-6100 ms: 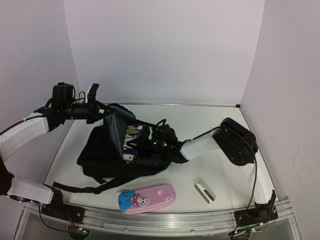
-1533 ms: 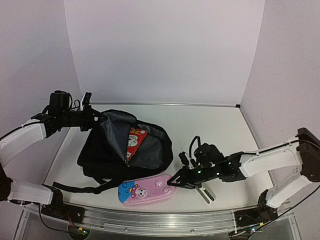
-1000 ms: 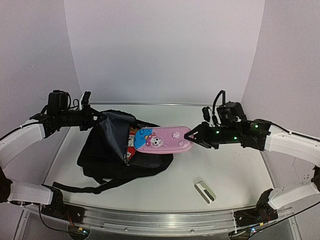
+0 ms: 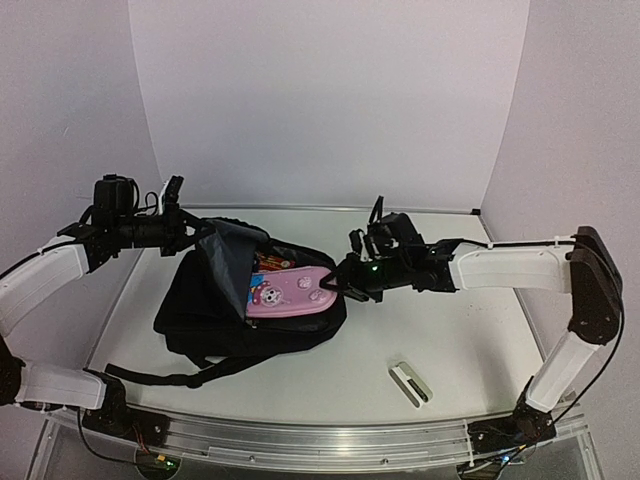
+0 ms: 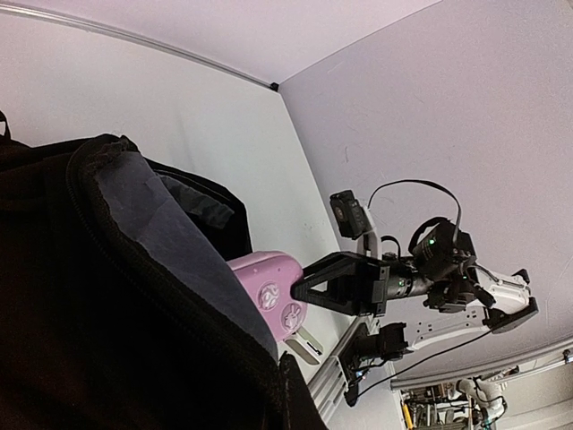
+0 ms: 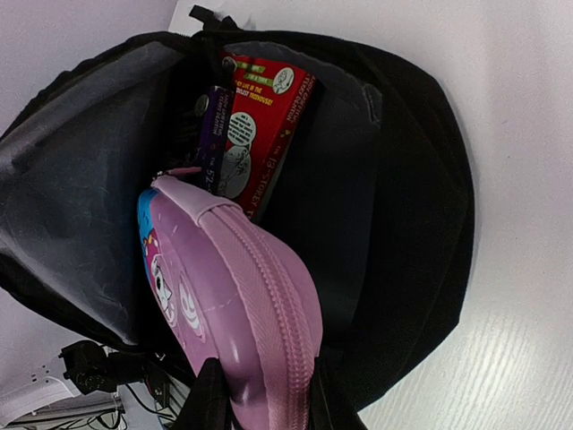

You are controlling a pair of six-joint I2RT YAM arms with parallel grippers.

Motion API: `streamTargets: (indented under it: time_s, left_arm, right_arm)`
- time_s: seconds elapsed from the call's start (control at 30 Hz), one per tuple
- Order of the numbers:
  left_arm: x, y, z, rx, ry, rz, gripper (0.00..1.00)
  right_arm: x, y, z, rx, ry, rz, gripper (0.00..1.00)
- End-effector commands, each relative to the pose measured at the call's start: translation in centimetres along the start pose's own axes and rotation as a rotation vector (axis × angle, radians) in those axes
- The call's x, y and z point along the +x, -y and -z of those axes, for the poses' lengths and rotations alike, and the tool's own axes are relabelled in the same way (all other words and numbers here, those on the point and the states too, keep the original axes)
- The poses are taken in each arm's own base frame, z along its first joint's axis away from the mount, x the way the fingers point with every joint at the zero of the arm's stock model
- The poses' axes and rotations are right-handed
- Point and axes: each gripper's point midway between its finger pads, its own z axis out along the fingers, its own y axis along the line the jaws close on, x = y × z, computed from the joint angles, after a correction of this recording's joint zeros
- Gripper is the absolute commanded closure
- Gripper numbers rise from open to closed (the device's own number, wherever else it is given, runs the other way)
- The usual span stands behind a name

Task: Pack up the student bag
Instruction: Place the stationery in the student bag.

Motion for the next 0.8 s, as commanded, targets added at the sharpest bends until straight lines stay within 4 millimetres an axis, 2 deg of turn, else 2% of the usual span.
streamTargets:
  time_s: [0.0, 0.1, 0.37, 0.47, 0.57, 0.67, 0.77]
  left_arm:
    - [-2.9, 3.7, 0.8, 0.09, 0.065, -0.117, 1.0]
    - [-3.0, 3.8, 0.7, 0.096, 0.06, -0.119, 1.0]
    - [-2.7, 3.5, 0.4, 0.103, 0.043, -0.112, 1.0]
    - [-2.6, 3.5, 0.4, 0.103, 0.039, -0.112, 1.0]
    - [-2.5, 3.5, 0.4, 0.104, 0.036, -0.111, 1.0]
    - [-2.4, 3.5, 0.4, 0.103, 0.036, -0.114, 1.0]
    - [-2.4, 3.5, 0.6, 0.099, 0.04, -0.117, 1.0]
  right_arm:
    - [0.4, -5.7, -1.5, -0.146, -0.002, 0.057, 1.0]
    - [1.4, -7.0, -3.3, -0.171, -0.021, 0.056, 1.0]
    - [3.6, -12.3, -8.5, -0.267, -0.051, 0.061, 1.0]
    - [4.7, -12.6, -10.8, -0.269, -0.074, 0.053, 1.0]
    - [5.3, -12.9, -12.0, -0.272, -0.087, 0.051, 0.99]
    - [5.4, -12.9, -12.2, -0.27, -0.083, 0.051, 0.89]
    - [4.2, -13.4, -10.6, -0.262, -0.028, 0.071, 0.71]
